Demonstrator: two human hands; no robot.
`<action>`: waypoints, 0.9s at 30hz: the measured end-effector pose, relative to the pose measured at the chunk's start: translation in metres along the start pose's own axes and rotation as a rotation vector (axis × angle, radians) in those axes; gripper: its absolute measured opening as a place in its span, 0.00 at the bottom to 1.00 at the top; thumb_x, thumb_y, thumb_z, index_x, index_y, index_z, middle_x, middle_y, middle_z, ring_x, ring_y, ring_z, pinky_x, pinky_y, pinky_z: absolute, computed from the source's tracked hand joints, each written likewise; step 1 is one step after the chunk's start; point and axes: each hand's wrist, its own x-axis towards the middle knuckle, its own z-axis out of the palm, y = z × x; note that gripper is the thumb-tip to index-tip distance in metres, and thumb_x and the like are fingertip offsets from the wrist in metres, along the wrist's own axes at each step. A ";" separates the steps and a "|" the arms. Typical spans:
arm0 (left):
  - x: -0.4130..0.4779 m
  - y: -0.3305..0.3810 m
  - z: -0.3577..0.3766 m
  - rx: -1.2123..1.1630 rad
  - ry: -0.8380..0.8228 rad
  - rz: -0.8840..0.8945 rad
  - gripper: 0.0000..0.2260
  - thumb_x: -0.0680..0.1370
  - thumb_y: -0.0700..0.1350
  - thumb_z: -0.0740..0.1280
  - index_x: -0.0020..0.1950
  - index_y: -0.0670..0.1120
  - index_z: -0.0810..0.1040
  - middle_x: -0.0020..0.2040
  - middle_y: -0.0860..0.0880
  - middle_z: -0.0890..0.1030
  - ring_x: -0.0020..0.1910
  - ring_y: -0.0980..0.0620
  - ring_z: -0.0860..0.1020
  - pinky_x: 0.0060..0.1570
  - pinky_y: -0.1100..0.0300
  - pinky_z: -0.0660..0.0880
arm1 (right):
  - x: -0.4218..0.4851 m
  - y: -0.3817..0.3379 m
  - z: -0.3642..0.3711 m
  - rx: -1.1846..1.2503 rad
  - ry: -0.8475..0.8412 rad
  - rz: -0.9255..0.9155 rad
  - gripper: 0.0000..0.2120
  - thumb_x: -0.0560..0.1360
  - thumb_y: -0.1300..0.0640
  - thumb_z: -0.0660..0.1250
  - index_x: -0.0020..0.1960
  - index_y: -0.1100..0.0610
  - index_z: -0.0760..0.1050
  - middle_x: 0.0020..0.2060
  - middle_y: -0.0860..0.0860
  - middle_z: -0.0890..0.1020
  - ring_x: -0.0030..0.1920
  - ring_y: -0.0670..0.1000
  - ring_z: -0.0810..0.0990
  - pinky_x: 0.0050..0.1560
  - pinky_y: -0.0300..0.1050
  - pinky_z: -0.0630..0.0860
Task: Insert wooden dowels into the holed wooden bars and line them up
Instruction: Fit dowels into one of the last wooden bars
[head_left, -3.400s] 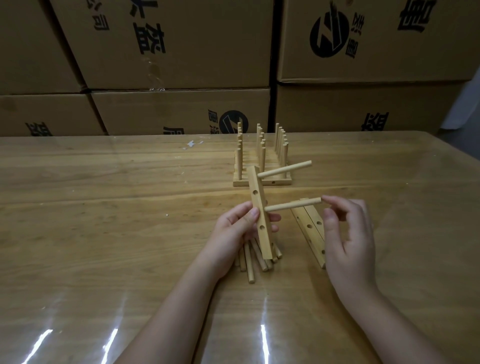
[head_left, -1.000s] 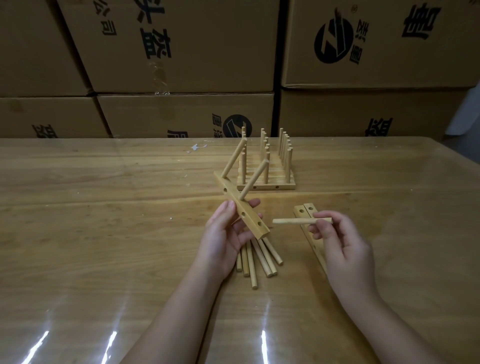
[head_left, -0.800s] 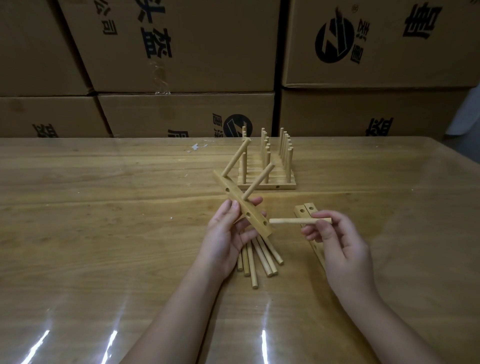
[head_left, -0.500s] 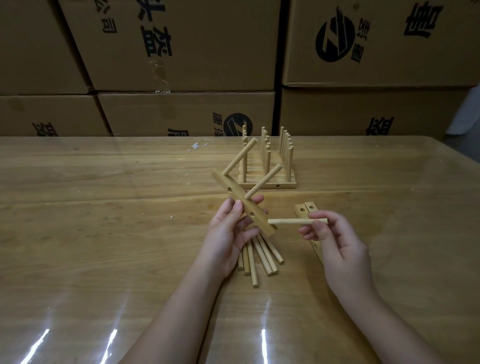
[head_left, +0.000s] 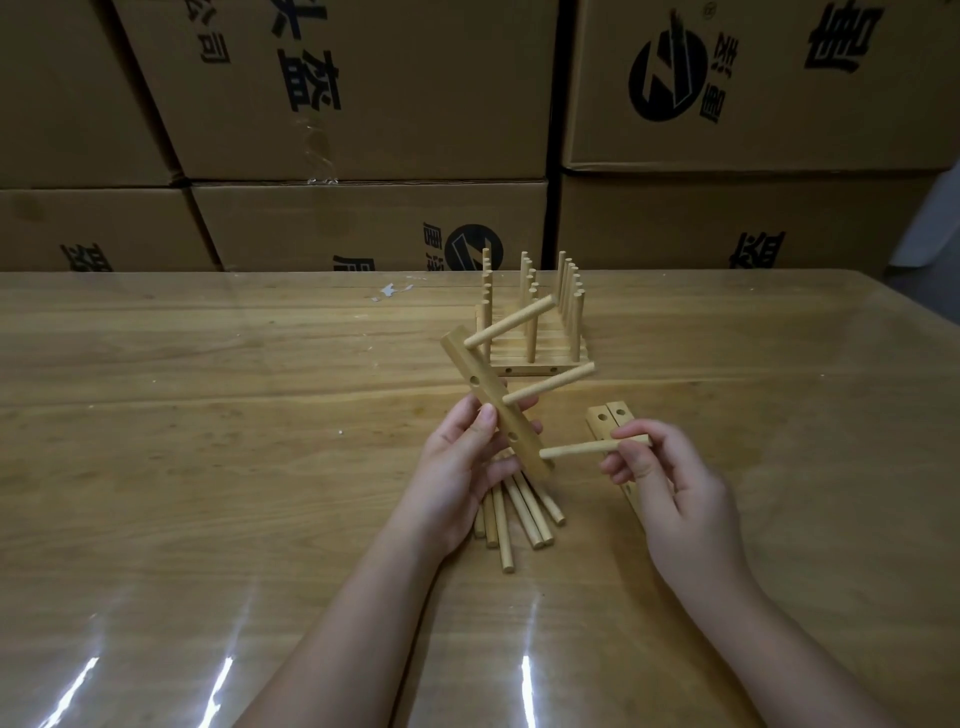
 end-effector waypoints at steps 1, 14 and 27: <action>-0.001 0.000 0.001 0.000 -0.008 -0.001 0.11 0.77 0.45 0.62 0.55 0.48 0.81 0.58 0.44 0.82 0.55 0.46 0.81 0.42 0.57 0.81 | 0.000 0.000 0.000 -0.008 -0.002 -0.006 0.06 0.78 0.54 0.59 0.48 0.44 0.73 0.38 0.43 0.80 0.40 0.44 0.79 0.42 0.34 0.74; -0.004 0.004 0.005 -0.019 -0.043 -0.005 0.11 0.76 0.45 0.62 0.52 0.51 0.83 0.58 0.43 0.82 0.54 0.46 0.82 0.40 0.58 0.80 | 0.001 -0.002 0.001 -0.037 0.004 0.006 0.08 0.74 0.50 0.58 0.47 0.48 0.75 0.33 0.47 0.80 0.37 0.43 0.79 0.39 0.34 0.74; -0.004 0.004 0.004 -0.032 -0.045 0.002 0.11 0.76 0.44 0.63 0.53 0.49 0.83 0.58 0.42 0.82 0.53 0.45 0.82 0.39 0.59 0.80 | -0.003 0.002 0.004 -0.025 0.023 -0.013 0.06 0.77 0.44 0.58 0.51 0.40 0.72 0.37 0.44 0.79 0.38 0.45 0.78 0.38 0.39 0.75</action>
